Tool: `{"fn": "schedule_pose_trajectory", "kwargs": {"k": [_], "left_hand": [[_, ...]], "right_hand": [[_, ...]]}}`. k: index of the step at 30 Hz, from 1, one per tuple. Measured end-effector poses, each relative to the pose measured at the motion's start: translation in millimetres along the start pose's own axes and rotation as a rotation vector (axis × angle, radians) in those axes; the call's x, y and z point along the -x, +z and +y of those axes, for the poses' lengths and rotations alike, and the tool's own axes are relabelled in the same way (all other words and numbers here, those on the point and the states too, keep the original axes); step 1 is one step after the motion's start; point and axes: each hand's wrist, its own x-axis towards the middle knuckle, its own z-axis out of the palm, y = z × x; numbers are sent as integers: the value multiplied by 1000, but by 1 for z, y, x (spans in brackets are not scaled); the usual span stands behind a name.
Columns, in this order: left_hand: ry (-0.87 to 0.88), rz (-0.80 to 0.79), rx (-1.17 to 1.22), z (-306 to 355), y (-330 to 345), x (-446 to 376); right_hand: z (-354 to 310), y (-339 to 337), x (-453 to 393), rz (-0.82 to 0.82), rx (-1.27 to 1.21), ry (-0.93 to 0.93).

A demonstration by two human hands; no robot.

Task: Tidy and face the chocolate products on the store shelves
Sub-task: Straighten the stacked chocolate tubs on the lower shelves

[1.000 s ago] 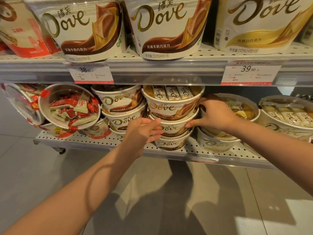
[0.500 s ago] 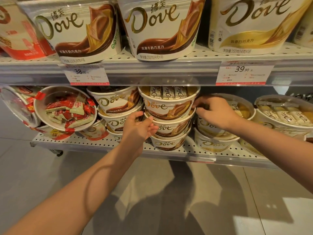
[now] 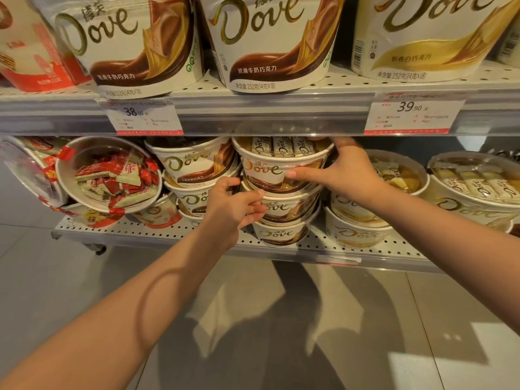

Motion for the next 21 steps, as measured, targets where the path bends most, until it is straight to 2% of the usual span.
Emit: {"fn": "schedule_pose_trajectory", "kwargs": {"k": [9, 14, 18, 21], "left_hand": [[16, -30, -29, -2, -9, -13], [139, -40, -162, -8, -16, -5], [199, 114, -234, -27, -38, 3], [29, 229, -123, -44, -60, -2]], "right_hand": [[2, -21, -8, -149, 42, 54], [3, -14, -5, -130, 21, 51], [7, -11, -3, -104, 40, 52], [8, -6, -3, -71, 18, 64]]}}
